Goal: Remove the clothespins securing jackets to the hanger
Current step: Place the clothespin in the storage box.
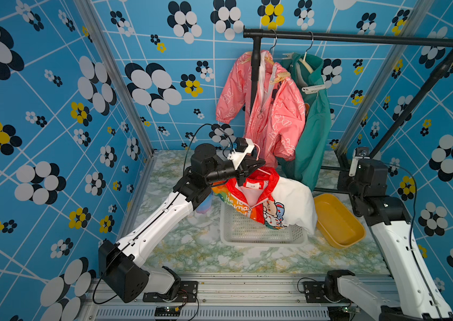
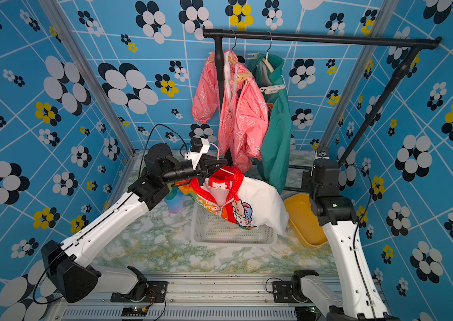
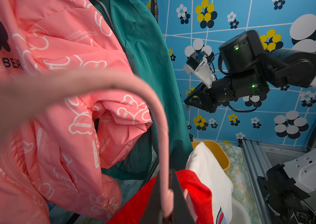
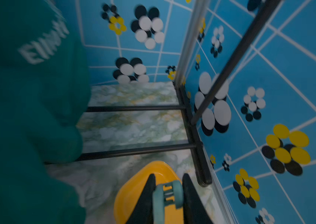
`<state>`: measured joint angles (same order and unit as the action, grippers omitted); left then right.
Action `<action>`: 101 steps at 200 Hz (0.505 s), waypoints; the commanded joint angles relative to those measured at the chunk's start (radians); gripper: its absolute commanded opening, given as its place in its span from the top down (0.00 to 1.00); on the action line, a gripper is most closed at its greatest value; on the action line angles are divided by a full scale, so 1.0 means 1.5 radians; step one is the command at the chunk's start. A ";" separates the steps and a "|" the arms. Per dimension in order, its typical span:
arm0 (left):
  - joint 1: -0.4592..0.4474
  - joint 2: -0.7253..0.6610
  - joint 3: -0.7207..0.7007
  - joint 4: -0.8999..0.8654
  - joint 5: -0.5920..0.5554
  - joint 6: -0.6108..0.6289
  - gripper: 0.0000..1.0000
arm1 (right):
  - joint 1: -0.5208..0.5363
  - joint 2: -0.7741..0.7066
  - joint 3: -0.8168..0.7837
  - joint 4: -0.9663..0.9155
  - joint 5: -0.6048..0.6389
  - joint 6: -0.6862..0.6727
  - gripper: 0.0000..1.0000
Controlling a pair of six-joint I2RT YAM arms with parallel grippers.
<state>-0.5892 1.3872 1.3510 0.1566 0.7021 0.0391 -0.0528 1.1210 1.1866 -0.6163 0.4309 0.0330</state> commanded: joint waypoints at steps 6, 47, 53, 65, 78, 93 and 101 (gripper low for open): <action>0.002 -0.008 0.009 0.023 -0.002 0.013 1.00 | -0.069 0.103 -0.032 -0.059 -0.014 0.101 0.94; 0.002 -0.013 0.002 0.018 -0.010 0.016 1.00 | -0.076 0.165 -0.008 -0.043 -0.066 0.104 0.57; 0.001 -0.013 0.001 0.018 -0.012 0.015 1.00 | -0.076 0.163 -0.004 -0.042 -0.074 0.103 0.51; 0.001 -0.010 0.003 0.017 -0.013 0.016 1.00 | -0.076 0.149 0.010 -0.037 -0.101 0.098 0.45; 0.001 -0.002 0.008 0.018 -0.010 0.012 1.00 | -0.075 0.116 0.025 -0.025 -0.153 0.090 0.36; 0.001 0.008 0.016 0.015 -0.003 0.008 1.00 | -0.067 0.058 0.034 0.004 -0.259 0.071 0.36; 0.001 0.013 0.020 0.015 -0.003 0.007 1.00 | -0.049 0.024 0.040 0.016 -0.304 0.056 0.36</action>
<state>-0.5892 1.3888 1.3510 0.1528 0.6949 0.0456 -0.1635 1.3018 1.1851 -0.6567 0.2043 0.1566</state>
